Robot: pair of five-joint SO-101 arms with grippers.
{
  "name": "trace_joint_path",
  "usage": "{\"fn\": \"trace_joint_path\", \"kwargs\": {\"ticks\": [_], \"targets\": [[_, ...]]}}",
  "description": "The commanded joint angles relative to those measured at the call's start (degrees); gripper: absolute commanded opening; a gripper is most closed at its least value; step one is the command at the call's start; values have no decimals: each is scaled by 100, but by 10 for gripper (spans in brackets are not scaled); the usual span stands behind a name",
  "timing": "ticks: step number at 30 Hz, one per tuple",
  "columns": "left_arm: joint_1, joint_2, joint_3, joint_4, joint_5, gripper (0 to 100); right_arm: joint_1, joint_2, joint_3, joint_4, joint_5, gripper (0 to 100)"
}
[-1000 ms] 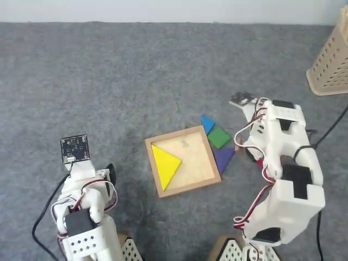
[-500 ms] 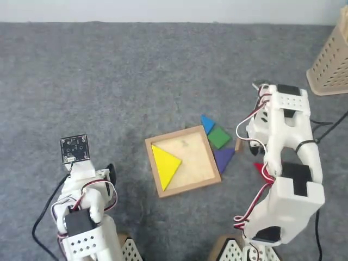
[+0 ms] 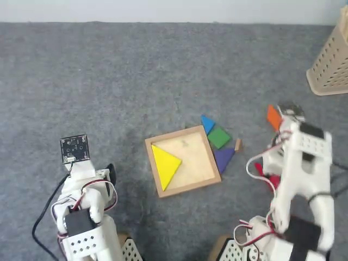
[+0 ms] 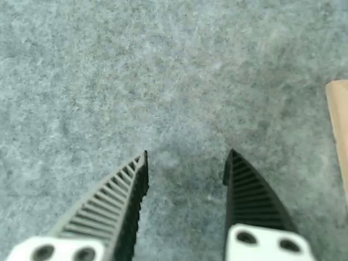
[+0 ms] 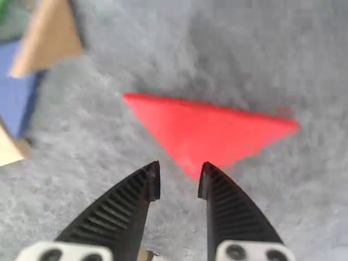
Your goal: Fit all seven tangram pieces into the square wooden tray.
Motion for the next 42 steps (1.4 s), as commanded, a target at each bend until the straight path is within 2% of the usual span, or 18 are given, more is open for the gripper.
{"fn": "trace_joint_path", "kwargs": {"ticks": [1, 6, 9, 17, 21, 23, 27, 31, 35, 42], "targets": [[18, -88, -75, 26, -26, 216, 576, -523, 360, -286, -782, 146], [18, -88, -75, 26, -26, 216, 620, 84, 176, -295, -2136, 262], [18, -88, -75, 26, -26, 216, 629, 673, -202, -303, -2760, 256], [18, -88, -75, 26, -26, 216, 637, 2527, -1899, -251, -3490, 256], [18, -88, -75, 26, -26, 216, 602, 3231, -2453, -242, -3508, 222], [18, -88, -75, 26, -26, 216, 602, 3451, -2593, -251, -3121, 167], [18, -88, -75, 26, -26, 216, 593, 3521, -2646, -286, -1785, 94], [18, -88, -75, 26, -26, 216, 409, 3512, -2655, -295, -686, 76], [18, -88, -75, 26, -26, 216, -127, 3512, -2778, -84, 484, 76], [18, -88, -75, 26, -26, 216, -1068, 3442, -2778, 171, 1266, 74]]}}
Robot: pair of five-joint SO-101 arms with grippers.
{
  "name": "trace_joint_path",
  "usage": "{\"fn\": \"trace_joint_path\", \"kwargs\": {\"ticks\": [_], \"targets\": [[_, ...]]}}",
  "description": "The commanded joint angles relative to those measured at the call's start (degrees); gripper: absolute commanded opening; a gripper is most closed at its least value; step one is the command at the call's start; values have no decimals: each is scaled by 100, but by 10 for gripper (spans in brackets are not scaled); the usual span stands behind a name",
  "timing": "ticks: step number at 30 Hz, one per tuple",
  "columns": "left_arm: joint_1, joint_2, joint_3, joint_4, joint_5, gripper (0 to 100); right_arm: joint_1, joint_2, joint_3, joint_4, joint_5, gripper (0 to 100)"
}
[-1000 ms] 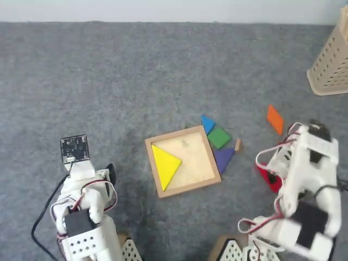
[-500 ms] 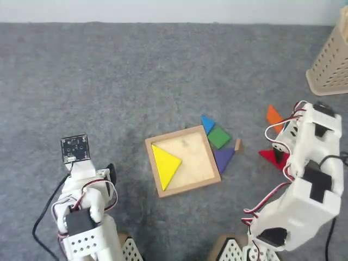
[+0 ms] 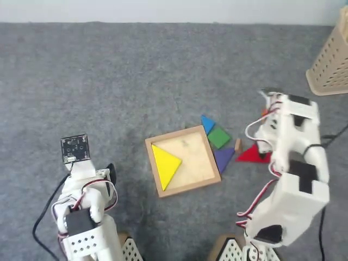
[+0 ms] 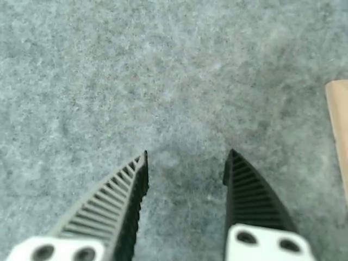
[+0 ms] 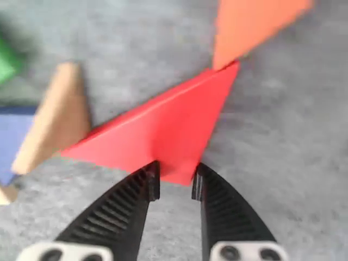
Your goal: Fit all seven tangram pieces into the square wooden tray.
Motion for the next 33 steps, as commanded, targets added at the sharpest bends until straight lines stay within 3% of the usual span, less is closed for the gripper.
{"fn": "trace_joint_path", "kwargs": {"ticks": [1, 7, 14, 18, 21, 30, 33], "targets": [[9, -88, -75, 26, -26, 216, -620, -4, -9, 92, 457, 65], [9, -88, -75, 26, -26, 216, -629, -1147, 0, 277, 158, 49], [9, -88, -75, 26, -26, 216, -1244, -1798, 35, 699, -1749, 113], [9, -88, -75, 26, -26, 216, -1807, -1385, 237, 365, -3182, 167], [9, -88, -75, 26, -26, 216, -2026, -910, 308, -22, -3842, 177], [9, -88, -75, 26, -26, 216, -1341, -171, 202, -338, -3991, 181], [9, -88, -75, 26, -26, 216, -1253, -48, 211, -330, -3710, 181]]}}
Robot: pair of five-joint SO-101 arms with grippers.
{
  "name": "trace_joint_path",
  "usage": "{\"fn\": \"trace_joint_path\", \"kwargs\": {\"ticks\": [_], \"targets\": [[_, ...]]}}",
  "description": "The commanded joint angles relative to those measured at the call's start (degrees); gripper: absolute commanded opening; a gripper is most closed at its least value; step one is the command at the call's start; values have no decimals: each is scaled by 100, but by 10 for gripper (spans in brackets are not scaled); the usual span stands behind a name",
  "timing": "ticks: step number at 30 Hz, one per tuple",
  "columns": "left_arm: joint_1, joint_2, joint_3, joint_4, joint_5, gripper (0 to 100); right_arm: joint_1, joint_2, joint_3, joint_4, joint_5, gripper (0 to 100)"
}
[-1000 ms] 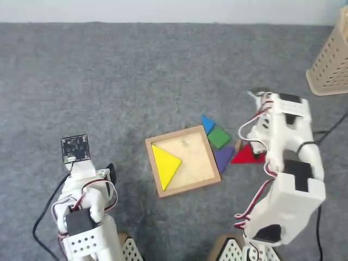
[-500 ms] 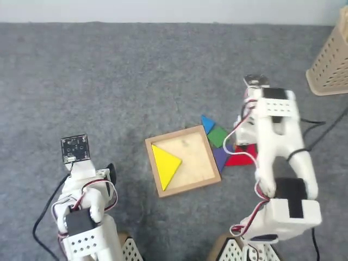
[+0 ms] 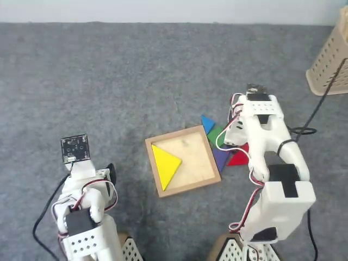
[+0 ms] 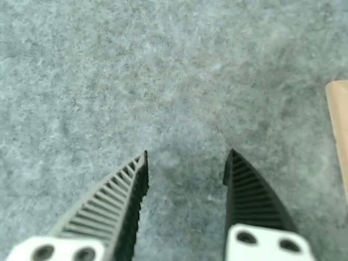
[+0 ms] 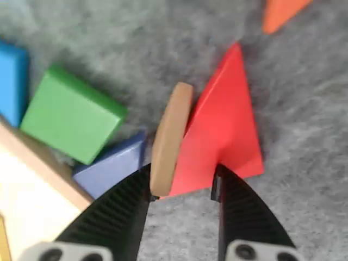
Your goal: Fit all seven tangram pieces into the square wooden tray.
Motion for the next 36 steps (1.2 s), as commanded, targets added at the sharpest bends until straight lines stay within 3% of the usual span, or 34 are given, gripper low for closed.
{"fn": "trace_joint_path", "kwargs": {"ticks": [1, 15, 25, 29, 36], "targets": [[18, -88, -75, 26, -26, 216, 347, 312, -79, -145, 466, 181], [18, -88, -75, 26, -26, 216, 1613, 382, -97, -127, 1890, 182], [18, -88, -75, 26, -26, 216, 576, -365, -571, 497, 1916, 182], [18, -88, -75, 26, -26, 216, 251, -602, -703, 549, 1442, 185], [18, -88, -75, 26, -26, 216, 356, -356, -158, -268, 1433, 303]]}}
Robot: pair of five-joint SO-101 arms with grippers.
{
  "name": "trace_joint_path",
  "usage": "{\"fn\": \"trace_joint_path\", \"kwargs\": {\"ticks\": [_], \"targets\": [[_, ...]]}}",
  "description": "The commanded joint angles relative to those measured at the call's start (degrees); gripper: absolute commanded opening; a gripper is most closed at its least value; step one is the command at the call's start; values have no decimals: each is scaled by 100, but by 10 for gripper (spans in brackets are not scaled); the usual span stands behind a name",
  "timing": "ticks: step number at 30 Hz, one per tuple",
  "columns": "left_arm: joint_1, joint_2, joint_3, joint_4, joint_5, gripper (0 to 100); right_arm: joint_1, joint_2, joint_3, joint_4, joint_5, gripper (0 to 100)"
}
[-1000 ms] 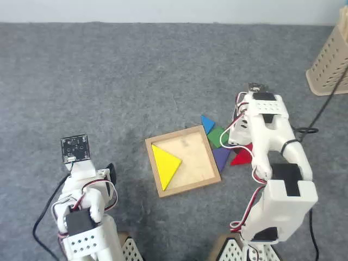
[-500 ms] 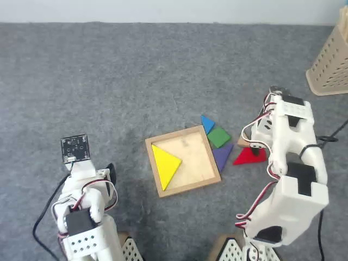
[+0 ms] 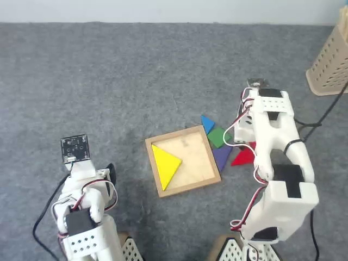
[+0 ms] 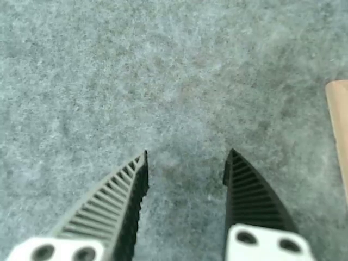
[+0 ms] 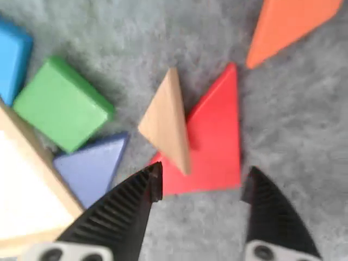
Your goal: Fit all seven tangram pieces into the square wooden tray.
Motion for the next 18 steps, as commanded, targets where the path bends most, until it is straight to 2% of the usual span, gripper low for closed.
{"fn": "trace_joint_path", "kwargs": {"ticks": [1, 14, 18], "targets": [[26, -88, -75, 26, -26, 216, 31, -180, 299, -602, -62, 300], [26, -88, -75, 26, -26, 216, 224, -101, 1108, -1376, 141, 299], [26, -88, -75, 26, -26, 216, 268, -4, 1064, -1367, 141, 241]]}}
